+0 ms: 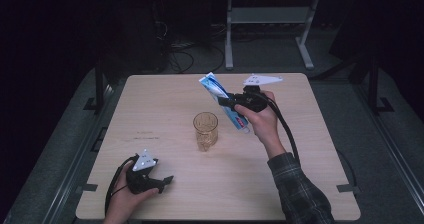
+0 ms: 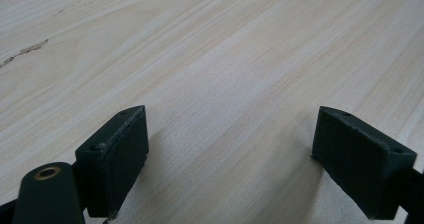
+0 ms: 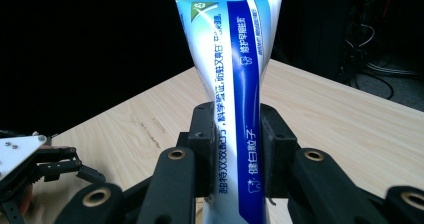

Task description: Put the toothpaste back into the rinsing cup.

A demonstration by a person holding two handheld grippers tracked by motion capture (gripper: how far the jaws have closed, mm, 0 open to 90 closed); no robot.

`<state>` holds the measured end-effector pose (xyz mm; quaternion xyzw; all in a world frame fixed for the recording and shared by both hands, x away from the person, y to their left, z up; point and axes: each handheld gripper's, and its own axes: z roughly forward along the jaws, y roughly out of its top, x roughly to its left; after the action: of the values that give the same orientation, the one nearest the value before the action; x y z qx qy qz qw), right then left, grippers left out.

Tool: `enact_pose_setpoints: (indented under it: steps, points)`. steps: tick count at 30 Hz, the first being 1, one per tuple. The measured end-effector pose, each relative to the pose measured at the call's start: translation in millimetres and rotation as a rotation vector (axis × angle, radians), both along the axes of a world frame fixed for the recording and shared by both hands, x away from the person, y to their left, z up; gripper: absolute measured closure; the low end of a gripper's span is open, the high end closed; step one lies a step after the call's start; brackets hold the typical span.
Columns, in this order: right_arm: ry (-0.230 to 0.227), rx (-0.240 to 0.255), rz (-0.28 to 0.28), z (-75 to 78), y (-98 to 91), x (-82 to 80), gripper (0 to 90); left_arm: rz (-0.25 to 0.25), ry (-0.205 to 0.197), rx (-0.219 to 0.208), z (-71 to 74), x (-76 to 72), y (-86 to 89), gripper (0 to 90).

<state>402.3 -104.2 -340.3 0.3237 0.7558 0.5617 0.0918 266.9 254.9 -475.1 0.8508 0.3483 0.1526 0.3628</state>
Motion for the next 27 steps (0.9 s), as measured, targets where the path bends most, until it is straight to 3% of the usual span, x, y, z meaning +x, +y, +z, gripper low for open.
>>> enact_pose_setpoints:
  steps: [27]
  points:
    - [-0.026, -0.012, 0.040, 15.2, 46.7, 19.0, 72.8, -0.010, 0.001, -0.001, 0.0, -0.5, -0.1, 14.2]
